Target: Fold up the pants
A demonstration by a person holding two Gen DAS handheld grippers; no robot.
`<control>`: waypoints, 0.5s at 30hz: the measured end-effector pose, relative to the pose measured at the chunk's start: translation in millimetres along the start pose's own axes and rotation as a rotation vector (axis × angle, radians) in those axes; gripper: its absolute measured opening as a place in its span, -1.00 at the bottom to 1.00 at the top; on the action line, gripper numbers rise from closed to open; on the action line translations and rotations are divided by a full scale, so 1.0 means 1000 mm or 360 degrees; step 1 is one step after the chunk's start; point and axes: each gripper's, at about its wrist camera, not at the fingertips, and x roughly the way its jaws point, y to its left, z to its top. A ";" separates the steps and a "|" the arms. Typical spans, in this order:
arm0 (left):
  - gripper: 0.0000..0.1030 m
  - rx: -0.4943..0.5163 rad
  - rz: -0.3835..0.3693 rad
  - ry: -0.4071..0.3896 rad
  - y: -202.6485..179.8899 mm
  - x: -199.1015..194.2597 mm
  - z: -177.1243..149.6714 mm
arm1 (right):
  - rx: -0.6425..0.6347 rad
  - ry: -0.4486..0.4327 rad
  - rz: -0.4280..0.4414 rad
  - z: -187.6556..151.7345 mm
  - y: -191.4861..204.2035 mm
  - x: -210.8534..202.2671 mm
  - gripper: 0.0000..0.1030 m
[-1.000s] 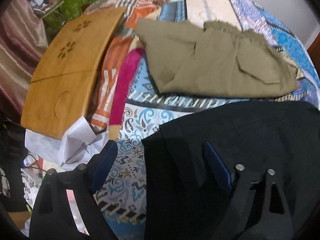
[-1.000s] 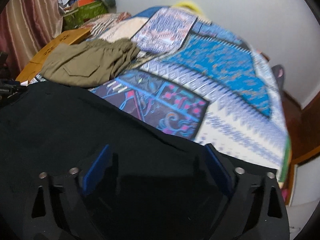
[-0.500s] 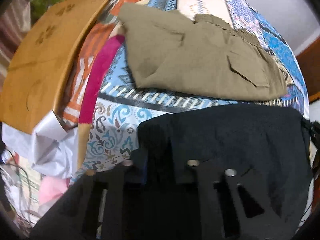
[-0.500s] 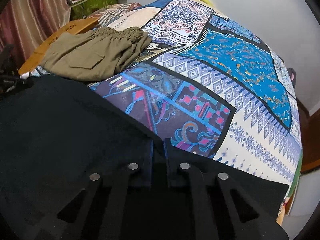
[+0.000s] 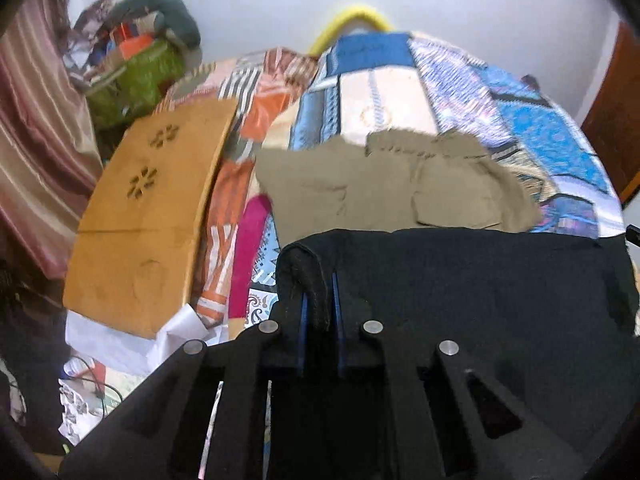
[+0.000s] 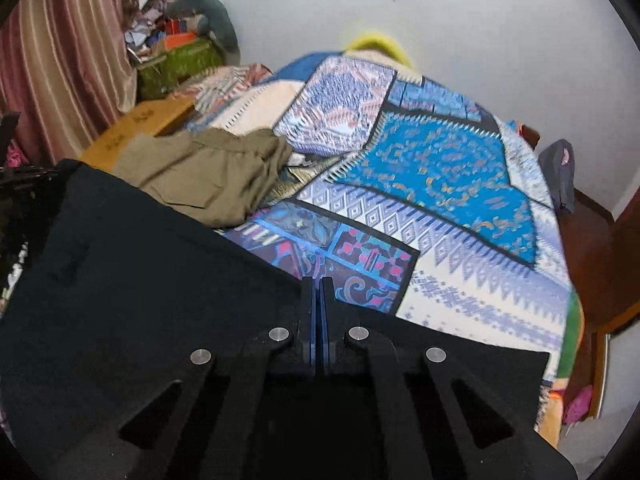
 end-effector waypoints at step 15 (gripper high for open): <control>-0.80 0.0047 0.0020 -0.0073 -0.015 -0.032 -0.014 | -0.0227 0.0130 -0.0056 -0.015 0.024 0.026 -0.01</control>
